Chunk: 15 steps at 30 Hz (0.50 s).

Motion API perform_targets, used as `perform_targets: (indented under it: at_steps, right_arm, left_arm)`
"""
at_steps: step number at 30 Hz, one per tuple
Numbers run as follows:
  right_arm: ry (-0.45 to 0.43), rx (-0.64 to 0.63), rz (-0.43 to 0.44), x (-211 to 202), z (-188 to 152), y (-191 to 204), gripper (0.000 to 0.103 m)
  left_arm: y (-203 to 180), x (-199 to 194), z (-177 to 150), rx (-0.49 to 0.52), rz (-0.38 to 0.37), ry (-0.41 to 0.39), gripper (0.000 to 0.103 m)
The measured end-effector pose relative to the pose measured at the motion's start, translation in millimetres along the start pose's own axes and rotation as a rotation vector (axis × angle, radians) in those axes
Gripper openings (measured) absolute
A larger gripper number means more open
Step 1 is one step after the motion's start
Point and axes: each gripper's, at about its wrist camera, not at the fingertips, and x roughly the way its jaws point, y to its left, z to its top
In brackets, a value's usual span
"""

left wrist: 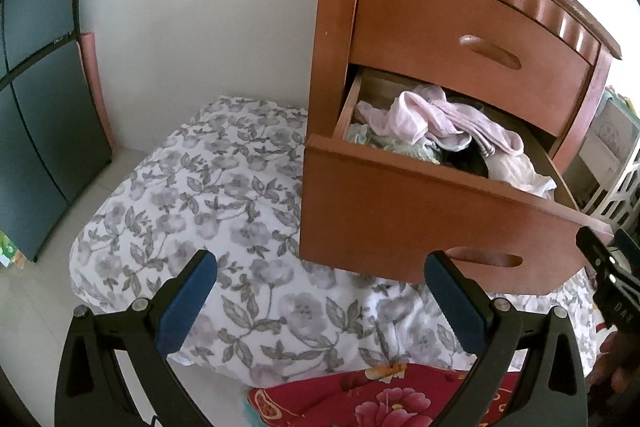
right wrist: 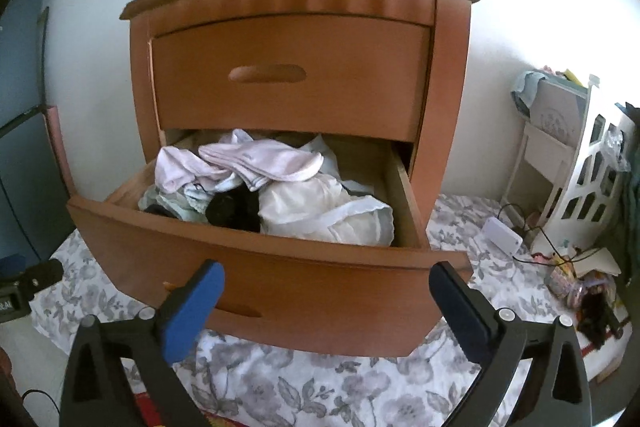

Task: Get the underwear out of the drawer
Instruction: 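Reach the left tool into the open drawer toward the pink clothes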

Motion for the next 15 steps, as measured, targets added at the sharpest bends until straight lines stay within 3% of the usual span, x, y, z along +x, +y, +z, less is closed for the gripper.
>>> perform_targets:
  at_steps: [6,15]
  right_arm:
    - [0.007,0.015,0.001,1.9,-0.8,-3.1,0.103]
    - [0.001,0.042,-0.027,0.9,-1.5,-7.0,0.103]
  left_arm:
    - [-13.7,-8.4,19.4,0.054,-0.025,-0.024,0.103]
    - [-38.4,2.3,73.6,0.145,-0.038,0.021,0.103]
